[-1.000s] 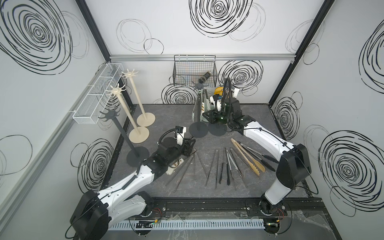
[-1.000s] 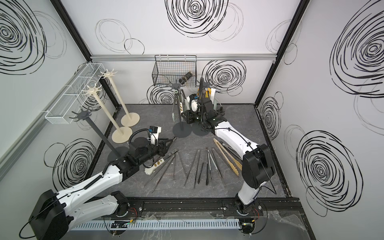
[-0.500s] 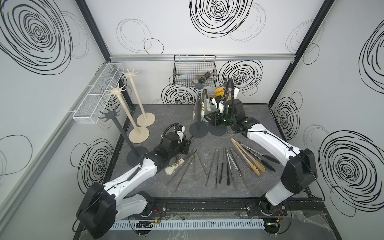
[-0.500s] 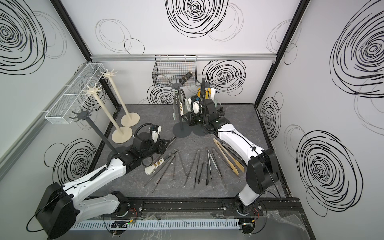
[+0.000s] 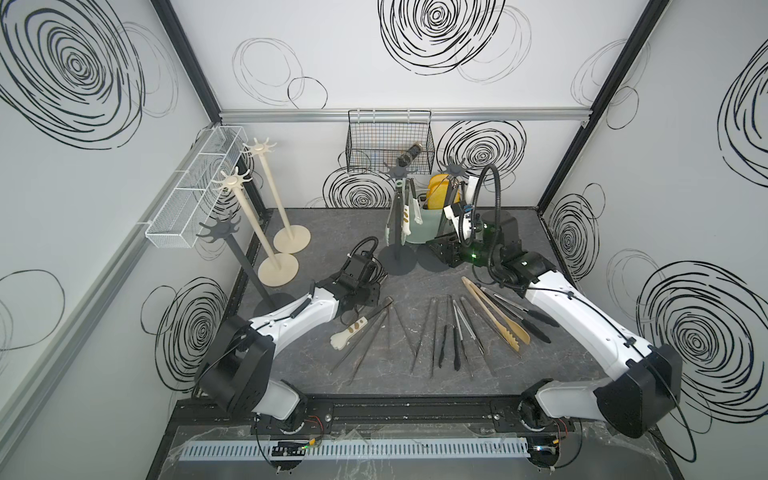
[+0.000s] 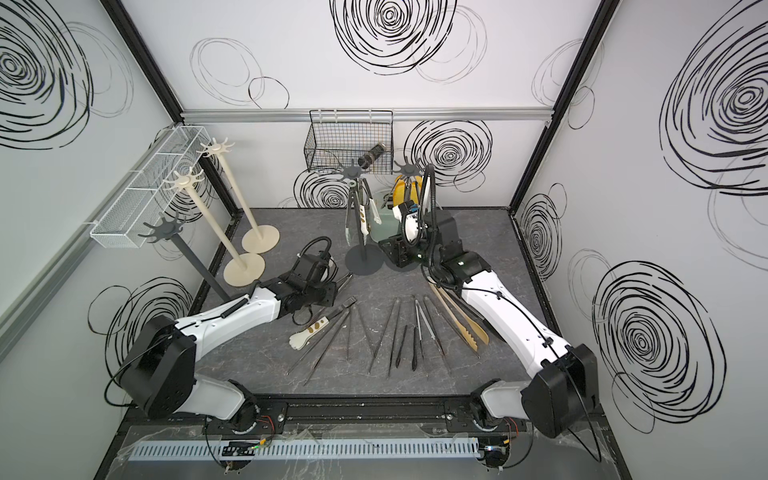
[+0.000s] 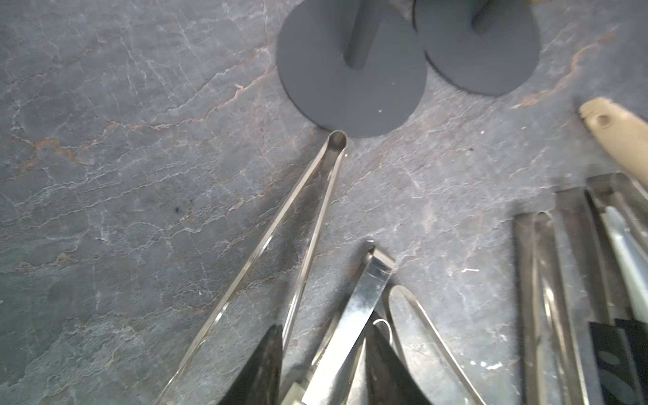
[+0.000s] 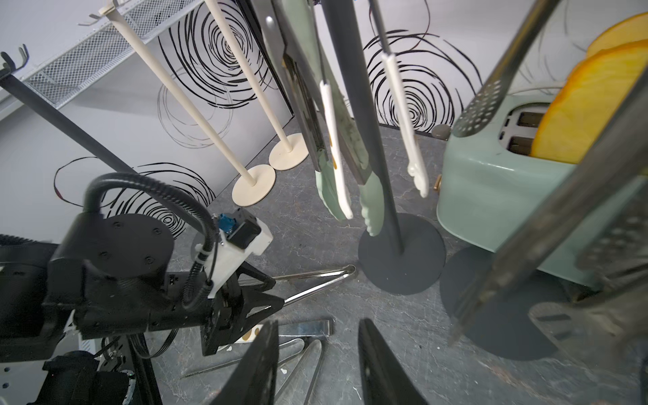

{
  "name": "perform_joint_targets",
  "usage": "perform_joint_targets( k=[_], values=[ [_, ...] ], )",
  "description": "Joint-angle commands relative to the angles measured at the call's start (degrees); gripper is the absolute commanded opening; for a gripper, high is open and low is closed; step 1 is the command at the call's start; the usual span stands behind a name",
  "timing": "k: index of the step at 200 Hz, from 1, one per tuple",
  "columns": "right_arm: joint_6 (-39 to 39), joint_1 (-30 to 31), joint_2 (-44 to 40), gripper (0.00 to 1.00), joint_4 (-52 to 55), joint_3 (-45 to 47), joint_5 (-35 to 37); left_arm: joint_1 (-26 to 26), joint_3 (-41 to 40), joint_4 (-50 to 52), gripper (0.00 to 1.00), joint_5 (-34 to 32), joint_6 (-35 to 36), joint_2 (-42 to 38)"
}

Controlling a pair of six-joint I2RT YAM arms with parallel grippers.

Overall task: Hang food tongs on kitchen utensil racks
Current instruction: Pick up the food tongs from the center of the board.

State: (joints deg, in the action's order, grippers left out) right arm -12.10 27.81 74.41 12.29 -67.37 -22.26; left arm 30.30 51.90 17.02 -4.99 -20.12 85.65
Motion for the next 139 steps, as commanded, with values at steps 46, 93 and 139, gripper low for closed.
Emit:
perform_joint_targets(
  k=[46,93,139],
  values=[
    [1.8,-9.9,-10.4,0.43,1.4,8.7,-6.8,-0.2,4.1,3.8,0.41,-6.2,2.2,9.8],
    [2.3,-12.7,-13.1,0.44,0.9,11.5,-8.1,-0.2,5.3,3.4,0.37,-6.8,2.8,14.5],
    [2.5,-13.4,-13.2,0.44,0.5,12.2,-7.9,-0.1,4.2,2.5,0.30,-6.9,2.1,16.3]
  ],
)
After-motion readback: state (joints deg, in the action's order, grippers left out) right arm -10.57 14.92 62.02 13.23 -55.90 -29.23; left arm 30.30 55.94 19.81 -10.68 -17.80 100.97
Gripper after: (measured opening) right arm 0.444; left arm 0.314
